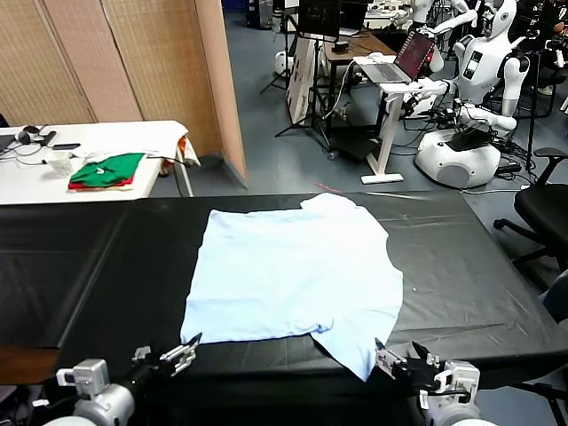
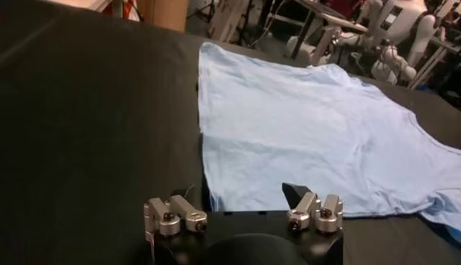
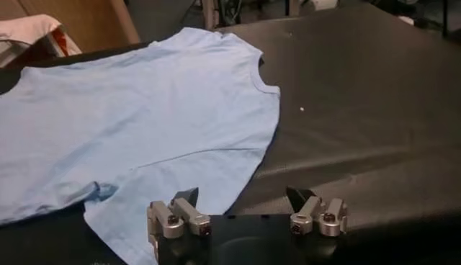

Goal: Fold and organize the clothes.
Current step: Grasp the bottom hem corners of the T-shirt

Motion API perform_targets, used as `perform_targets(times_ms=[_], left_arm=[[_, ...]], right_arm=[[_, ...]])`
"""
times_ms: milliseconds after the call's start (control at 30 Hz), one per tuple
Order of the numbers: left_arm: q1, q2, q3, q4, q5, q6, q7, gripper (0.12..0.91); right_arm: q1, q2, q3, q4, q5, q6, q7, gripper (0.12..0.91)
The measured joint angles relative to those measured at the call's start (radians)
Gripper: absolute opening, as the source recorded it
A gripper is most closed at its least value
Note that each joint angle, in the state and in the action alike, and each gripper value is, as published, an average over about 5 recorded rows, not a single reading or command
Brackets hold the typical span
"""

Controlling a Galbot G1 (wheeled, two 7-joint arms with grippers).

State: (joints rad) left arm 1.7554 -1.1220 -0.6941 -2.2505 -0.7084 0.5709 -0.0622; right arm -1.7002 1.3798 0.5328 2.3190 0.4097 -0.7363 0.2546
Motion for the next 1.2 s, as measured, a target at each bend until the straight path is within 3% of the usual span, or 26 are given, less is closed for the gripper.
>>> perform_targets(times_ms=[467, 567, 633, 733, 933, 1000, 1067, 1200], left_arm=[[-0.003, -0.027, 0.012, 0.037, 0.046, -0.024, -0.007, 0.893], [-0.004, -0.027, 0.012, 0.042, 0.054, -0.025, -0.007, 0.823], [-0.004, -0.029, 0.013, 0.046, 0.061, -0.027, -0.006, 0.719], [-0.007, -0.035, 0.018, 0.054, 0.071, -0.031, -0.006, 0.531], [-0.027, -0.045, 0.038, 0.069, 0.085, -0.04, -0.005, 0.205], [-0.029, -0.047, 0.041, 0.071, 0.091, -0.043, -0.006, 0.164], [-0.028, -0.05, 0.042, 0.072, 0.095, -0.046, -0.008, 0.148], [-0.016, -0.053, 0.039, 0.062, 0.099, -0.05, -0.014, 0.147]], right_arm=[[0.028, 0.027, -0.055, -0.043, -0.045, 0.001, -0.006, 0.883], [0.031, 0.032, -0.062, -0.052, -0.048, 0.002, -0.006, 0.852], [0.031, 0.034, -0.064, -0.054, -0.048, 0.002, -0.005, 0.826], [0.029, 0.038, -0.065, -0.055, -0.048, 0.002, -0.003, 0.716], [0.011, 0.043, -0.067, -0.04, -0.048, 0.002, 0.0, 0.354], [0.005, 0.042, -0.065, -0.031, -0.047, 0.001, 0.0, 0.231], [-0.003, 0.039, -0.062, -0.02, -0.047, 0.0, -0.001, 0.16], [-0.028, 0.03, -0.061, 0.015, -0.047, -0.002, -0.001, 0.141]])
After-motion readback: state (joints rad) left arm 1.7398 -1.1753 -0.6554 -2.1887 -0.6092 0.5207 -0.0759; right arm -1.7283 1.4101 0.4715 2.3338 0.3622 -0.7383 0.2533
